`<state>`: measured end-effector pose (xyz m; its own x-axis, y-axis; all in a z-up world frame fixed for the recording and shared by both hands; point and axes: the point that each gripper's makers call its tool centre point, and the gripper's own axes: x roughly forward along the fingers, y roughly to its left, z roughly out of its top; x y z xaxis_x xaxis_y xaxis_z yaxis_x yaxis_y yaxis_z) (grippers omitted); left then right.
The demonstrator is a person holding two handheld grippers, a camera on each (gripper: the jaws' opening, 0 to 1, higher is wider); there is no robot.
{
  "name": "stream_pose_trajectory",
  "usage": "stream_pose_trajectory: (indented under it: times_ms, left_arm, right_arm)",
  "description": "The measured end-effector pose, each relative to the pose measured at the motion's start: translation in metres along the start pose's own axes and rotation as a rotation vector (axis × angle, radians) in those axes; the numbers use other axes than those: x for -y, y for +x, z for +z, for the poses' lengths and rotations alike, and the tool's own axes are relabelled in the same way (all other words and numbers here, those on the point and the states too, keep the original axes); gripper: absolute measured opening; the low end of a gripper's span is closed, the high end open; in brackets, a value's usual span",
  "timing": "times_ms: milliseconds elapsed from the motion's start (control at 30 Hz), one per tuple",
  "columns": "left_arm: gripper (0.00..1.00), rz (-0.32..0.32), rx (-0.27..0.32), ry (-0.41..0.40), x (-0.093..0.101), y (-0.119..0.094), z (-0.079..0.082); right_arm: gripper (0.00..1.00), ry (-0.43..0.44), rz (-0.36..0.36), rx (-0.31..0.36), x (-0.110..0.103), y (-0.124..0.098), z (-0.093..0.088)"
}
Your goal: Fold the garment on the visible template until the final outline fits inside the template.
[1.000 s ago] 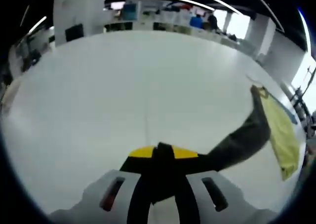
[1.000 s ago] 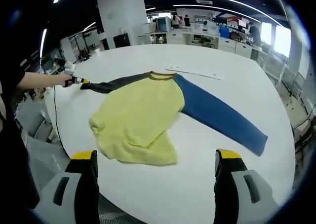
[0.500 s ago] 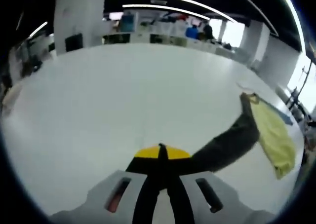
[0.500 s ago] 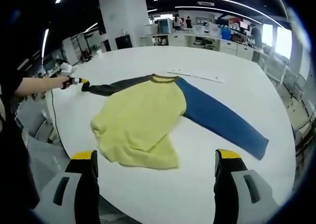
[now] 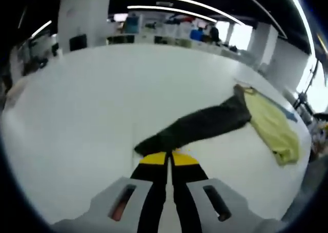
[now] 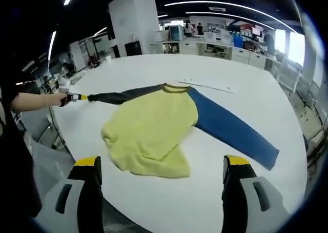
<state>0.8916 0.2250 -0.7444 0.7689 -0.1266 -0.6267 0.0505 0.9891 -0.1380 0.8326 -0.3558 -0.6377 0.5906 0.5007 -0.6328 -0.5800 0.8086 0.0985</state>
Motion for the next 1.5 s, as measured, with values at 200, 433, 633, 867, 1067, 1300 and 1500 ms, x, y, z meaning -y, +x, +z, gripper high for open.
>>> stream_pose_trajectory:
  times_ms: [200, 433, 633, 867, 1067, 1300, 1500]
  left_arm:
    - [0.0, 0.016, -0.026, -0.014, -0.001, -0.008, -0.022]
    - [0.0, 0.035, -0.041, -0.012, -0.004, -0.009, -0.032]
    - [0.0, 0.064, -0.059, -0.009, -0.008, -0.014, -0.042]
    - [0.0, 0.103, -0.078, -0.037, -0.016, -0.029, -0.056]
    - [0.0, 0.113, -0.027, -0.079, -0.034, -0.022, -0.029]
    - [0.03, 0.053, 0.019, -0.171, -0.045, 0.008, 0.007]
    - [0.18, -0.031, 0.001, -0.309, -0.045, 0.033, 0.02]
  right_arm:
    - [0.98, -0.004, 0.0, -0.007, -0.003, -0.009, -0.01]
    - [0.98, -0.01, 0.007, -0.011, -0.007, -0.015, -0.016]
    - [0.98, -0.011, 0.001, -0.008, -0.006, -0.022, -0.019]
    - [0.99, -0.013, 0.004, -0.004, -0.005, -0.024, -0.02]
    - [0.99, -0.044, 0.032, -0.015, -0.011, -0.018, -0.013]
    - [1.0, -0.108, 0.104, -0.003, -0.025, -0.005, 0.012]
    - [1.0, -0.138, 0.149, 0.012, -0.036, 0.008, 0.033]
